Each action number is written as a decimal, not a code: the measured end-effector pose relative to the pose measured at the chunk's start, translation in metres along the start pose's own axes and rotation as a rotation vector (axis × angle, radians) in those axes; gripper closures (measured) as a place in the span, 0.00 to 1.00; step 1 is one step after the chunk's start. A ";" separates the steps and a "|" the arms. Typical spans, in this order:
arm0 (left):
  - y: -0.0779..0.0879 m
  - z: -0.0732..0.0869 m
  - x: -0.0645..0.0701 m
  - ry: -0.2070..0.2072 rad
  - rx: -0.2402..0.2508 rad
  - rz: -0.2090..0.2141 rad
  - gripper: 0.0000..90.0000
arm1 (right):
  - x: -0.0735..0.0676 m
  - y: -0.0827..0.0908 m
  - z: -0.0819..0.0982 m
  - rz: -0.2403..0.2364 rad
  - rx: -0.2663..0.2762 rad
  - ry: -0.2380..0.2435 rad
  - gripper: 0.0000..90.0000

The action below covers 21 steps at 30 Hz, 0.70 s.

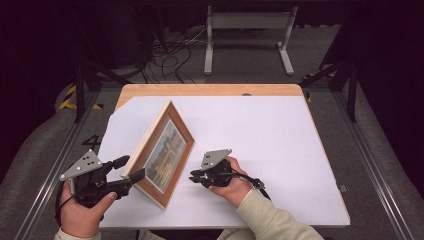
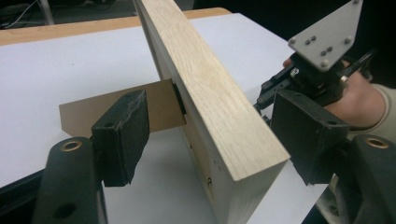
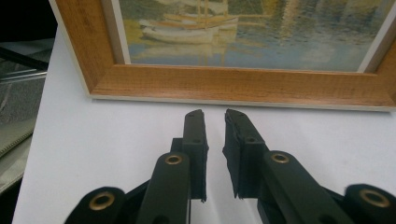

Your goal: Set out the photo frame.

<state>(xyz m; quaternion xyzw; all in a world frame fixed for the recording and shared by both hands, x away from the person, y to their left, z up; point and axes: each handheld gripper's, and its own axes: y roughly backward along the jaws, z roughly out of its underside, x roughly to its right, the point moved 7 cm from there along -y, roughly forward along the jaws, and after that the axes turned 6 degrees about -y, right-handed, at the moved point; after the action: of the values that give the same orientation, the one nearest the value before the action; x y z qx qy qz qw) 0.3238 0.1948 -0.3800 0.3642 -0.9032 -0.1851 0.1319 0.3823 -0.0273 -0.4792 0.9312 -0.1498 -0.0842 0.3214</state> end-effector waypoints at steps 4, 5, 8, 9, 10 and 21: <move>-0.004 0.005 0.001 -0.009 -0.030 0.000 0.35 | 0.001 0.002 -0.001 0.002 0.005 -0.005 0.87; -0.006 0.007 0.002 -0.004 -0.044 -0.002 0.39 | 0.002 0.002 -0.001 0.004 0.008 -0.006 0.86; -0.008 0.010 0.002 -0.001 -0.051 -0.005 0.42 | 0.002 0.003 -0.001 0.006 0.012 -0.008 0.86; -0.008 0.012 0.002 0.008 -0.038 -0.009 0.45 | 0.003 0.004 -0.002 0.008 0.017 -0.008 0.86; -0.008 0.012 0.002 0.008 -0.038 -0.009 0.46 | 0.003 0.004 -0.002 0.008 0.017 -0.008 0.86; -0.018 0.016 0.006 0.017 -0.021 -0.033 0.56 | 0.005 0.005 -0.002 0.010 0.023 -0.016 0.85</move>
<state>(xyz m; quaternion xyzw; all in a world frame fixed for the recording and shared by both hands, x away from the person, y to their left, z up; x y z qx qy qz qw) 0.3253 0.1823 -0.4012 0.3790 -0.8939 -0.1938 0.1402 0.3859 -0.0314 -0.4744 0.9334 -0.1581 -0.0881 0.3099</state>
